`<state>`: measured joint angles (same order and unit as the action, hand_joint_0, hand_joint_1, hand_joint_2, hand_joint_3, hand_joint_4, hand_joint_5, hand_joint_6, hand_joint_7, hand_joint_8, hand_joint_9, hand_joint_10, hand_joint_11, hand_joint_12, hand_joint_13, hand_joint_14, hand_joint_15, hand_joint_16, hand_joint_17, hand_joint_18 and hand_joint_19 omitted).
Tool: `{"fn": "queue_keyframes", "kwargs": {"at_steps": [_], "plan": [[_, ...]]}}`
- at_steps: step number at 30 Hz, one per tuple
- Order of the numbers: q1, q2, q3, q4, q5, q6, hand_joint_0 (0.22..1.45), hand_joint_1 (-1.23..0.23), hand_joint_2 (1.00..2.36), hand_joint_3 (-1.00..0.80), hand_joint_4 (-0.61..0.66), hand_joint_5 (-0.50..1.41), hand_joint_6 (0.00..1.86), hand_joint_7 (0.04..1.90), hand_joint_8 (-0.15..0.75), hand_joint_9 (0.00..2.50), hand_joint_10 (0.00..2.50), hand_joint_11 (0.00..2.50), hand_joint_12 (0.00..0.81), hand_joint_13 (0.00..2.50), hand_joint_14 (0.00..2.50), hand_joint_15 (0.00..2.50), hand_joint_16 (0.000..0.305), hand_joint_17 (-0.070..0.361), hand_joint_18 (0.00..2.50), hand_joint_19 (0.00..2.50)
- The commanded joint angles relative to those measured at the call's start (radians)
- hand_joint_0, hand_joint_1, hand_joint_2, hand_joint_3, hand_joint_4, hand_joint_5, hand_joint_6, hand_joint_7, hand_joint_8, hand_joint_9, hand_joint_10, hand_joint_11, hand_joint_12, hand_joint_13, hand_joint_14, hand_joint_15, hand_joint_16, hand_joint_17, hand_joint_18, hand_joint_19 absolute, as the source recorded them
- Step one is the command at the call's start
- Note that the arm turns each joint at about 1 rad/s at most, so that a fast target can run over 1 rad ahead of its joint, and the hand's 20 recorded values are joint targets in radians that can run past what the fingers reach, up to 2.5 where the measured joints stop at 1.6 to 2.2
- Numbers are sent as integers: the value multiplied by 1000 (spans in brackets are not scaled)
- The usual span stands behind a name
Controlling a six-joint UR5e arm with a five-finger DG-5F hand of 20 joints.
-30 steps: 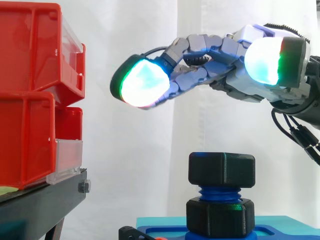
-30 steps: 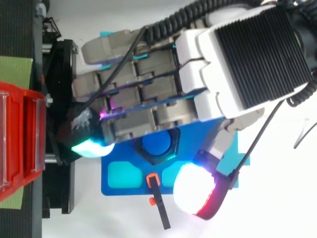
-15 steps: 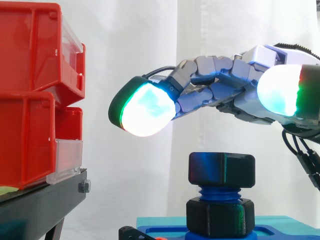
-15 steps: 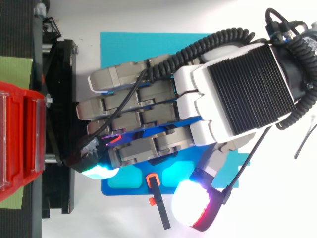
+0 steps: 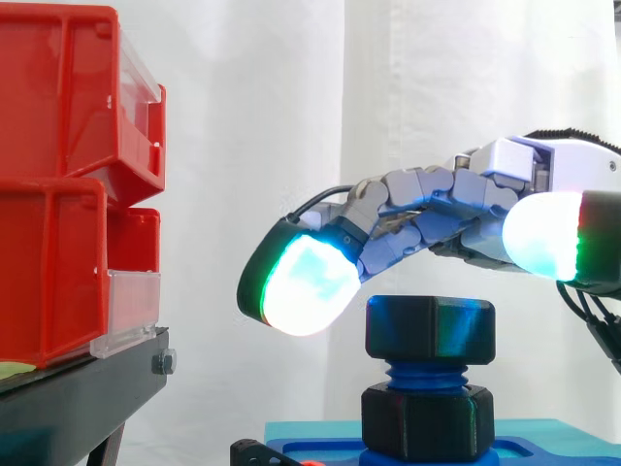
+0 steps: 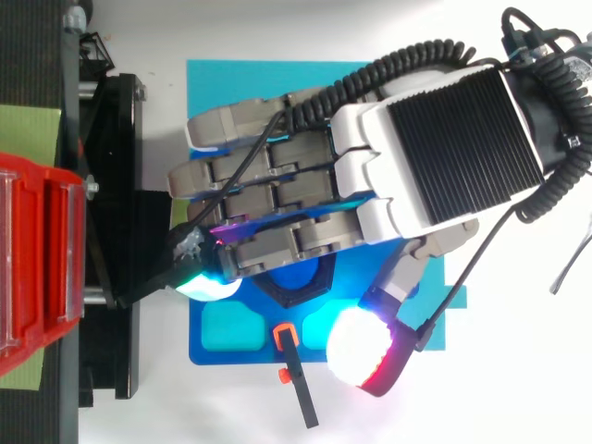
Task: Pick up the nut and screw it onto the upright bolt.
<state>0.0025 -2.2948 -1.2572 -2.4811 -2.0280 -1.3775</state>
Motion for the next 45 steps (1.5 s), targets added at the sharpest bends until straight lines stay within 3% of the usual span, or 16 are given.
{"fn": "queue_keyframes", "kwargs": {"at_steps": [1,8,20,35,39,43,45], "plan": [[-6,0,-2,-2,-3,0,480,-146,1000,-500,200,-121,503,841,228,592,0,0,255,470,0,0,27,61,158,0],[-13,0,-4,-12,-1,-6,488,-177,1000,-500,245,-101,504,986,241,644,0,0,232,527,0,0,23,52,218,0],[-41,0,-4,-4,-8,-6,496,-193,1000,-500,252,-79,503,1173,256,720,0,0,216,586,0,0,20,45,264,0],[-59,0,-4,-4,-18,-6,501,-199,1000,-500,244,-61,503,1274,264,767,0,0,201,610,0,0,18,41,295,0],[-65,0,-2,-4,-20,-6,501,-200,1000,-500,245,-63,503,1264,264,775,0,0,203,612,0,0,18,40,298,0],[-73,2,-2,-2,-29,-5,488,-138,1000,-500,244,-94,504,966,241,707,0,0,234,546,0,0,23,51,226,0],[-72,2,4,-1,-41,-5,485,-129,1000,-500,235,-98,503,916,238,698,0,0,236,529,0,0,23,53,211,0]]}}
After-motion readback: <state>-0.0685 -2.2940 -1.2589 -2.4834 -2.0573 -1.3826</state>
